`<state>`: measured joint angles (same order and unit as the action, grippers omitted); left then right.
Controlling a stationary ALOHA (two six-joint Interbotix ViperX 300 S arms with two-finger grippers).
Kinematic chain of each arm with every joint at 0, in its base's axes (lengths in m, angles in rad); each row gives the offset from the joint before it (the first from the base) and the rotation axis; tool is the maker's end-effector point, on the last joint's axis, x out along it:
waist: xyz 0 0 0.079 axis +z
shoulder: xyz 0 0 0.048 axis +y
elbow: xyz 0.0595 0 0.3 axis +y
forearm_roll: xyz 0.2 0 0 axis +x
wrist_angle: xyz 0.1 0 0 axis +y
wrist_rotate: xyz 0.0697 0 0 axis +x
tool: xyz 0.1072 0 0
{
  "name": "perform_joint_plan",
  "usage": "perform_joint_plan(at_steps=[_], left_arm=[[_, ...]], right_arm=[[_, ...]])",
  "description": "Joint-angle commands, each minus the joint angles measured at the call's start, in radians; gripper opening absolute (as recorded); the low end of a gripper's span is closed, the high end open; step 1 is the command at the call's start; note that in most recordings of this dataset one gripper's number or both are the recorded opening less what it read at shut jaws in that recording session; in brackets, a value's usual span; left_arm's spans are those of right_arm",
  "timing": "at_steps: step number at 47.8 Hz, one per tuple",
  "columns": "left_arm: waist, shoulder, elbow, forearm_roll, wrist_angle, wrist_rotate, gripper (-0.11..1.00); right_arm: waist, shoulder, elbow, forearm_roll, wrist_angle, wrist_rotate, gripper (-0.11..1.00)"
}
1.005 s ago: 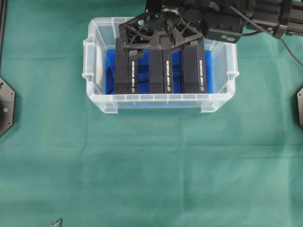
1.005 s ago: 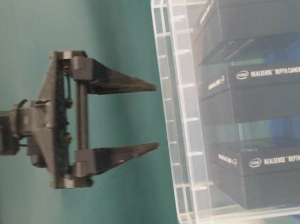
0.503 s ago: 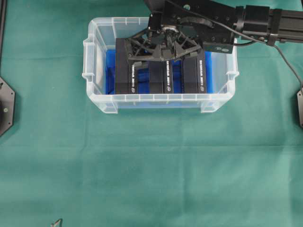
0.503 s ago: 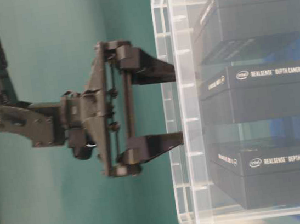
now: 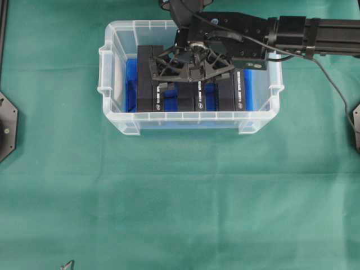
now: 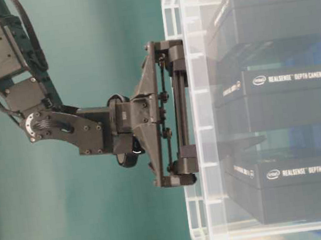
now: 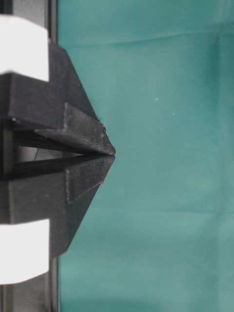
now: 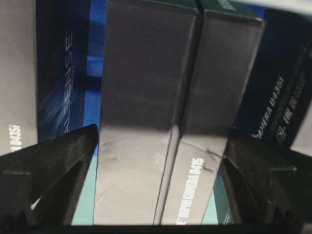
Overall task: Take the box out of the case with the right arm.
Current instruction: 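Lower the right gripper around the middle black box and close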
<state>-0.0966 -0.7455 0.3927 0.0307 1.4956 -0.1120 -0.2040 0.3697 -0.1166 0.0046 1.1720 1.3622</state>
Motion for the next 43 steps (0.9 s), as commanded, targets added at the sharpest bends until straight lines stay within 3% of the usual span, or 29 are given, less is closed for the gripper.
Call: perform_joint_plan(at_steps=[1, 22, 26, 31, 43], left_arm=[[0.0, 0.003, -0.025, 0.0, -0.003, 0.002, 0.0], [0.0, 0.003, -0.025, 0.0, -0.003, 0.002, 0.0], [0.0, 0.003, -0.025, 0.0, -0.003, 0.002, 0.0], [0.0, 0.003, -0.025, 0.0, -0.003, 0.002, 0.0], [0.0, 0.003, -0.025, 0.0, -0.005, 0.002, 0.0]], right_arm=[[0.003, -0.017, -0.011, 0.006, -0.008, 0.0, 0.93], [0.003, -0.014, -0.011, 0.029, -0.008, 0.008, 0.92], [0.003, -0.014, -0.011, 0.031, -0.006, 0.012, 0.87], [0.003, -0.014, -0.011, 0.026, -0.006, 0.026, 0.66], [0.005, -0.012, -0.011, 0.025, 0.017, 0.032, 0.65]])
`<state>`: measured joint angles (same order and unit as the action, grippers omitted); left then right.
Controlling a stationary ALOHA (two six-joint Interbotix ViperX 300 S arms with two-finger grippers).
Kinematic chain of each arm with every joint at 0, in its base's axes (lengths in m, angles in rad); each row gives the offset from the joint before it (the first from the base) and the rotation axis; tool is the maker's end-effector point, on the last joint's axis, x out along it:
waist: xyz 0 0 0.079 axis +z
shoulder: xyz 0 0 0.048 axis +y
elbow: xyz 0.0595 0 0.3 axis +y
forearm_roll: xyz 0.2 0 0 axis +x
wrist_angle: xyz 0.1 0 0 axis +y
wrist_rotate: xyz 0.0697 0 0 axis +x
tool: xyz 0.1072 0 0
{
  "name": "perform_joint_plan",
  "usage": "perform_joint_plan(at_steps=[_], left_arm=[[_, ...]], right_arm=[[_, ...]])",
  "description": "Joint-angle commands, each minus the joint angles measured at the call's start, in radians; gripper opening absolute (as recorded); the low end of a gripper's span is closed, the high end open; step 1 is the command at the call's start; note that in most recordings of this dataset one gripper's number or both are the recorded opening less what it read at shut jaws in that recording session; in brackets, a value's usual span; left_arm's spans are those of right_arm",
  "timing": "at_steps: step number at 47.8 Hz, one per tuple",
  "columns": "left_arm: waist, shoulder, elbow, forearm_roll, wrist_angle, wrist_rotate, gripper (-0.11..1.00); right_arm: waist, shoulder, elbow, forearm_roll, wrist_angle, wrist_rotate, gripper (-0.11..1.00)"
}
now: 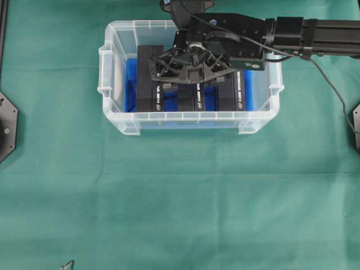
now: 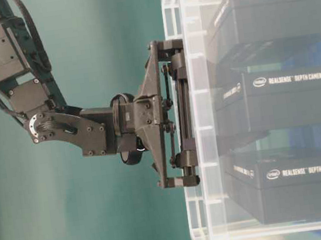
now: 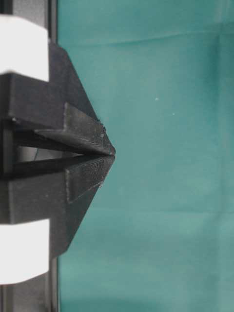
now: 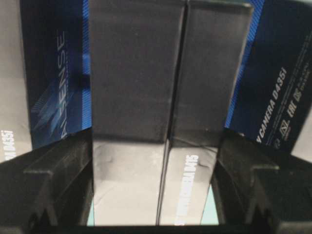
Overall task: Take the box out of the case with the right arm.
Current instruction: 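Lower the right gripper around the middle black box and close, then lift the middle black box upward out of the foam slot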
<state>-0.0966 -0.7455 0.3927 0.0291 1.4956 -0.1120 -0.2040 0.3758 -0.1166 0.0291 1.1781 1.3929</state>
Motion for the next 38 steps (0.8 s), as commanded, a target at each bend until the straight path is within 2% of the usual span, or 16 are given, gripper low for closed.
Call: perform_joint_plan(at_steps=[1, 19, 27, 38], left_arm=[[0.0, 0.003, -0.025, 0.002, -0.003, 0.002, 0.0], [0.0, 0.003, -0.025, 0.002, -0.003, 0.002, 0.0], [0.0, 0.003, -0.025, 0.002, -0.003, 0.002, 0.0], [0.0, 0.003, -0.025, 0.002, -0.003, 0.002, 0.0]], right_arm=[[0.006, -0.02, -0.011, 0.0, 0.011, 0.002, 0.65], [0.006, -0.029, -0.046, 0.0, 0.055, 0.003, 0.65], [0.006, -0.046, -0.112, -0.009, 0.138, 0.005, 0.65], [0.006, -0.054, -0.261, -0.035, 0.278, 0.005, 0.65]])
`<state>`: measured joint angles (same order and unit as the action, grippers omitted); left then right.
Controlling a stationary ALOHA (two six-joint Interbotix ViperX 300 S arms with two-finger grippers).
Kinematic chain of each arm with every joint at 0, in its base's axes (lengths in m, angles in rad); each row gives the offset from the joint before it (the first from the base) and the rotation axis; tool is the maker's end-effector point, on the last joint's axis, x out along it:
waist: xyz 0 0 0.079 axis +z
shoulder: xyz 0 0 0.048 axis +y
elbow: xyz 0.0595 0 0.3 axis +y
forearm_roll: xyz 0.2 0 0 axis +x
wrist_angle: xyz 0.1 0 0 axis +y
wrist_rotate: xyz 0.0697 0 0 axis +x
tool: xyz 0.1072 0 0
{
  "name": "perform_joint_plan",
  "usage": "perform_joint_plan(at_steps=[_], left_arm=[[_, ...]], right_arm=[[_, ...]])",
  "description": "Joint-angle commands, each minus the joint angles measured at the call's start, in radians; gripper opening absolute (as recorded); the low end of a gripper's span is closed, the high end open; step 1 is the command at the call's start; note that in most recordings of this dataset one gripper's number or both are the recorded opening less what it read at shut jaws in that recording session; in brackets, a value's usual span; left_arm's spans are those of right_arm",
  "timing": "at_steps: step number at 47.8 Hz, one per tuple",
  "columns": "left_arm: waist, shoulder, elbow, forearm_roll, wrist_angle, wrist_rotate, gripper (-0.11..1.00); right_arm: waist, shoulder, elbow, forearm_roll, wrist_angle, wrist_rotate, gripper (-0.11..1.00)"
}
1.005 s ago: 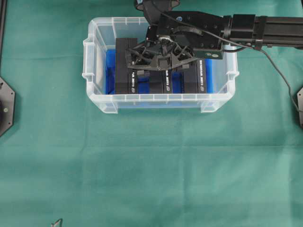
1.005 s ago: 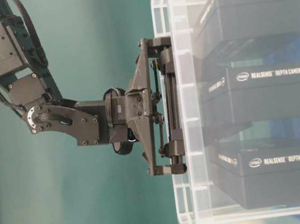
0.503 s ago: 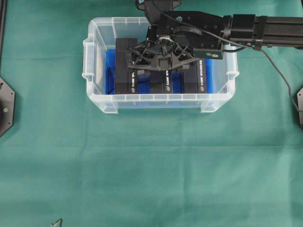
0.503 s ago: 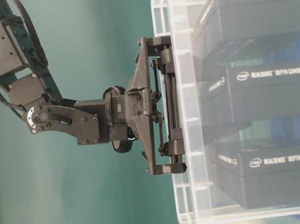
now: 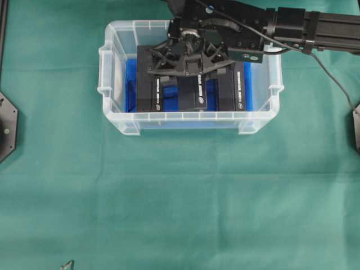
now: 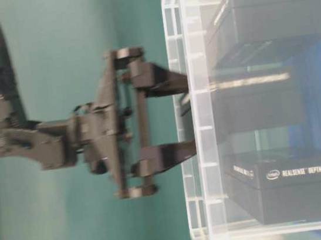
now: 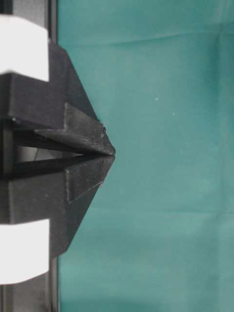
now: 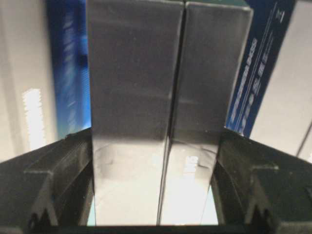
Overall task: Take the box out of the case with the right arm.
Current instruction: 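Lift the middle black box upward out of the foam slot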
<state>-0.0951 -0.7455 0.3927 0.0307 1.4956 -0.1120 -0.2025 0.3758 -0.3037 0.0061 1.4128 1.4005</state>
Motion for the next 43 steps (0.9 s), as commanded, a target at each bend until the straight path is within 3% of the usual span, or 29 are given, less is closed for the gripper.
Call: perform_joint_plan(at_steps=[1, 24, 43], left_arm=[[-0.002, 0.003, -0.025, 0.0, -0.003, 0.002, 0.0], [-0.002, 0.003, -0.026, 0.0, -0.003, 0.002, 0.0], [-0.002, 0.003, -0.026, 0.0, -0.003, 0.0, 0.0]], right_arm=[[0.005, -0.054, -0.089, -0.015, 0.057, -0.003, 0.65], [0.009, -0.054, -0.377, -0.074, 0.316, -0.003, 0.65], [0.011, -0.052, -0.402, -0.083, 0.354, -0.003, 0.65]])
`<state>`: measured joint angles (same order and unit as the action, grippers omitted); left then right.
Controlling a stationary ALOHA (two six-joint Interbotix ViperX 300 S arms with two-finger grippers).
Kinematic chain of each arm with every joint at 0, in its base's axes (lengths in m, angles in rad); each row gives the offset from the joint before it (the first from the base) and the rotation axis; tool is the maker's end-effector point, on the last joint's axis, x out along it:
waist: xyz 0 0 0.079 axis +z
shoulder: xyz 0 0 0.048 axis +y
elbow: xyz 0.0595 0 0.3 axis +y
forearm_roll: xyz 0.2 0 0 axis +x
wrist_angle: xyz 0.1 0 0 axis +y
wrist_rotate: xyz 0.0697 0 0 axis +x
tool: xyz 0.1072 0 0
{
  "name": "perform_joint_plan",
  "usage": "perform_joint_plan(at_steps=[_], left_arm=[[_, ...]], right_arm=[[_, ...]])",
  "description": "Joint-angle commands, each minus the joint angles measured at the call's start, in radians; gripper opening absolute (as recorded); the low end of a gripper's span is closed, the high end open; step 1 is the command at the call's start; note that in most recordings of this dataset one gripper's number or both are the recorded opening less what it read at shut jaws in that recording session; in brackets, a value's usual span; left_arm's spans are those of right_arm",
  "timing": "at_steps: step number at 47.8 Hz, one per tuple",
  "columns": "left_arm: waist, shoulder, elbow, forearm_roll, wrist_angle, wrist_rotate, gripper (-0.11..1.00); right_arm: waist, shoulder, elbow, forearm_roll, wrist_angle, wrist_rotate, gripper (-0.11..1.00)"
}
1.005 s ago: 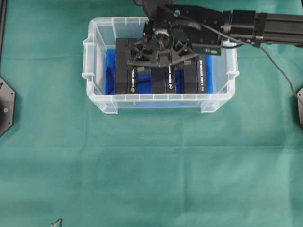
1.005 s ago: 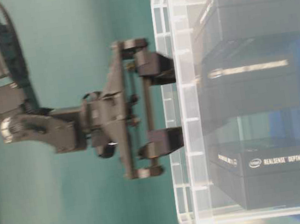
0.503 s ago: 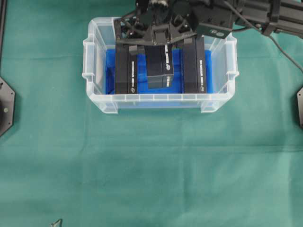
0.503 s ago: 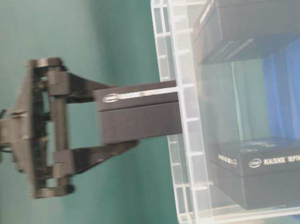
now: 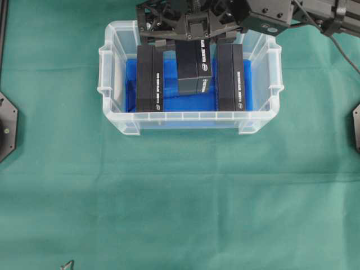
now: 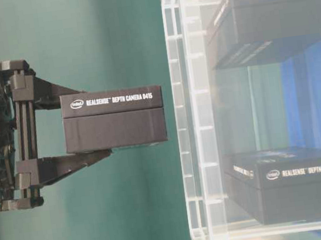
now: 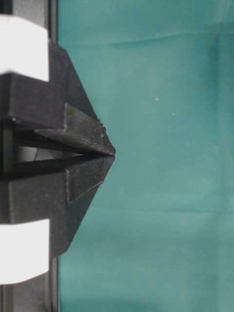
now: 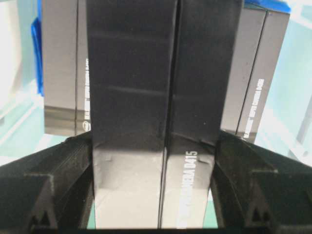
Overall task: Take the box out of the case with the right arm.
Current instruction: 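Lift the middle black box upward out of the foam slot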
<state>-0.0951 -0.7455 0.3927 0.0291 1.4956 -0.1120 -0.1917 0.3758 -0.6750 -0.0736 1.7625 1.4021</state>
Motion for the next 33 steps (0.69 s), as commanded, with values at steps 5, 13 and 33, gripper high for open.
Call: perform_joint_plan(at_steps=[5, 13, 33], left_arm=[[-0.002, 0.003, -0.026, 0.002, -0.003, 0.0, 0.0], [-0.002, 0.003, -0.026, 0.002, -0.003, 0.0, 0.0], [-0.002, 0.0, -0.026, 0.002, -0.003, 0.0, 0.0]], right_arm=[[0.0, -0.052, -0.031, -0.003, 0.005, -0.005, 0.65], [0.005, -0.052, -0.031, -0.003, 0.005, -0.005, 0.65], [0.012, -0.051, -0.032, -0.003, 0.005, 0.012, 0.65]])
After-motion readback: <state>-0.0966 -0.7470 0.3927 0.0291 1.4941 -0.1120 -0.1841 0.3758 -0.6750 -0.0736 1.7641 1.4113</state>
